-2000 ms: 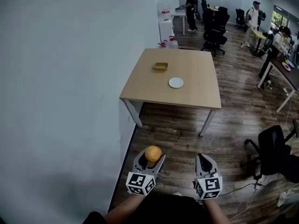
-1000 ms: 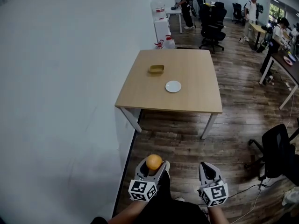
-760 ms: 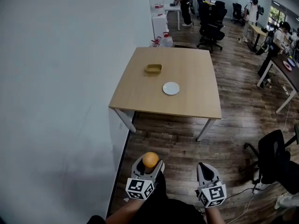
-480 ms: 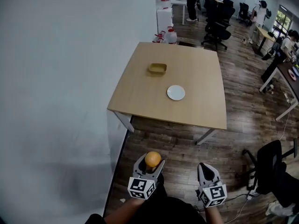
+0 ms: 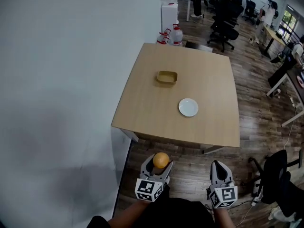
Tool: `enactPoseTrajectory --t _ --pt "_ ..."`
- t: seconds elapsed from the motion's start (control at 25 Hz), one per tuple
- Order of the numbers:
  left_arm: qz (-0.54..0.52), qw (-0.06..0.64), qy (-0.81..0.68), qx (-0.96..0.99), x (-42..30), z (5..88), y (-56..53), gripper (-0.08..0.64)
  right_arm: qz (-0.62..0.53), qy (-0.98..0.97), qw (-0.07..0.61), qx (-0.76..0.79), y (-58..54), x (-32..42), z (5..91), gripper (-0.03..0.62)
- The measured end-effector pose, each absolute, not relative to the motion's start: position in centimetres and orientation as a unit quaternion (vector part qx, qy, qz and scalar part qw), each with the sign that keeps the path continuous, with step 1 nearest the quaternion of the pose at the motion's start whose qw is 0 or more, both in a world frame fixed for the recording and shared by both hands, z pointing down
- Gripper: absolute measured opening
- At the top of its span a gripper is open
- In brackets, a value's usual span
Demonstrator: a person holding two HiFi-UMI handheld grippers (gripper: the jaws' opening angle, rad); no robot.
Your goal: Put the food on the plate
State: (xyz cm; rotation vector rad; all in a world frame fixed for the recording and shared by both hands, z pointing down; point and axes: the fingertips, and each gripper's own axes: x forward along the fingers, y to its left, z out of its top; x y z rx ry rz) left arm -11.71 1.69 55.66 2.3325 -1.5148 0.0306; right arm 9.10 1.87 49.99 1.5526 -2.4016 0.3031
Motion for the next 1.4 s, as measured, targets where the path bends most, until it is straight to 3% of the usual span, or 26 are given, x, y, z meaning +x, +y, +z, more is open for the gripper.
enactPoseTrajectory --t 0.32,0.76,1.4 --pt "0.006 0.174 -0.521 0.836 -13.9 55.1 -4.0 0.299 0.122 -0.832 0.132 0.524 -1.1 6.3 50.9 0.060" --pt "0.014 0.177 -0.523 0.834 -12.6 55.9 -8.0 0.299 0.113 -0.818 0.113 0.553 -6.4 8.7 51.8 0.060" --pt "0.084 0.154 -0.481 0.859 -3.9 57.6 -22.9 0.299 0.126 -0.837 0.067 0.528 -24.4 13.3 52.3 0.060"
